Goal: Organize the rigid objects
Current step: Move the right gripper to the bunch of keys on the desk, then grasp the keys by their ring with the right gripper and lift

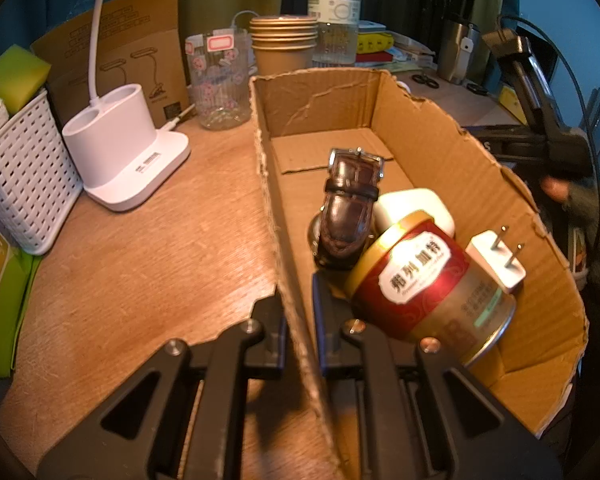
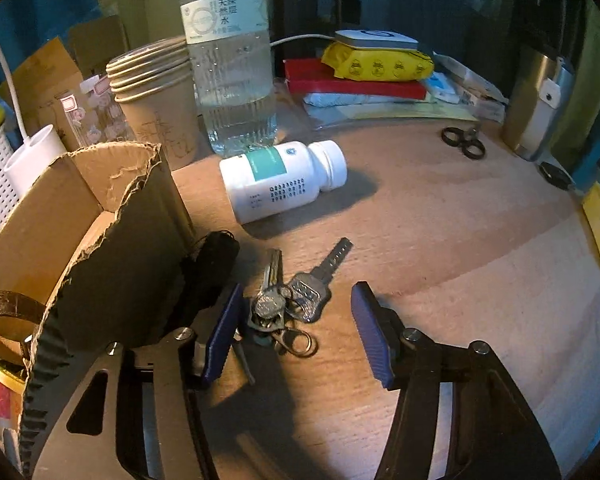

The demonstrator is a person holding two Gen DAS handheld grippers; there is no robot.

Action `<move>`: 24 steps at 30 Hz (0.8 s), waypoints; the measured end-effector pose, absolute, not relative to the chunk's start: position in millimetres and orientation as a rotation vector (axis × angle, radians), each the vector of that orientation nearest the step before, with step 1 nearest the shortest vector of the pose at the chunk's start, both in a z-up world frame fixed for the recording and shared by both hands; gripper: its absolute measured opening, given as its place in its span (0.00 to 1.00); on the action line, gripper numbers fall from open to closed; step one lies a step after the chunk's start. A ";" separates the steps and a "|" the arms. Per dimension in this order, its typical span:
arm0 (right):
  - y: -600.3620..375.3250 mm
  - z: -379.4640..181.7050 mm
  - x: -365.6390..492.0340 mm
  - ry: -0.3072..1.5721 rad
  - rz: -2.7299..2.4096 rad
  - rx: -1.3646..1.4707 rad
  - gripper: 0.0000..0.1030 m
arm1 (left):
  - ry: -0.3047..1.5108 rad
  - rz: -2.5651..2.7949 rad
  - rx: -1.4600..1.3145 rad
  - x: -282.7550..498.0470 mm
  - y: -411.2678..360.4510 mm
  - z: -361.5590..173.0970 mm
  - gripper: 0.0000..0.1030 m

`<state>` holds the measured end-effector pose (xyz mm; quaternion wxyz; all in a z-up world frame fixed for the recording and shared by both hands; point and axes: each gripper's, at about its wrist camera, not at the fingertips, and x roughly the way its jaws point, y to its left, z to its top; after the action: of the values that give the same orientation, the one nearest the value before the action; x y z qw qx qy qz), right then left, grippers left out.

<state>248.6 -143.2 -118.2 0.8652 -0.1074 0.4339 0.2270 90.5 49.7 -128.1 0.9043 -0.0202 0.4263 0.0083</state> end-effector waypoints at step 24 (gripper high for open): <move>-160.5 -103.8 237.9 0.855 0.495 -0.135 0.07 | 0.881 0.017 -0.042 90.7 49.8 -127.9 0.11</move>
<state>237.9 -160.5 -103.8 0.8783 -0.0645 0.4099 0.2374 90.7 49.8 -127.9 0.9043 -0.0203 0.4264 0.0084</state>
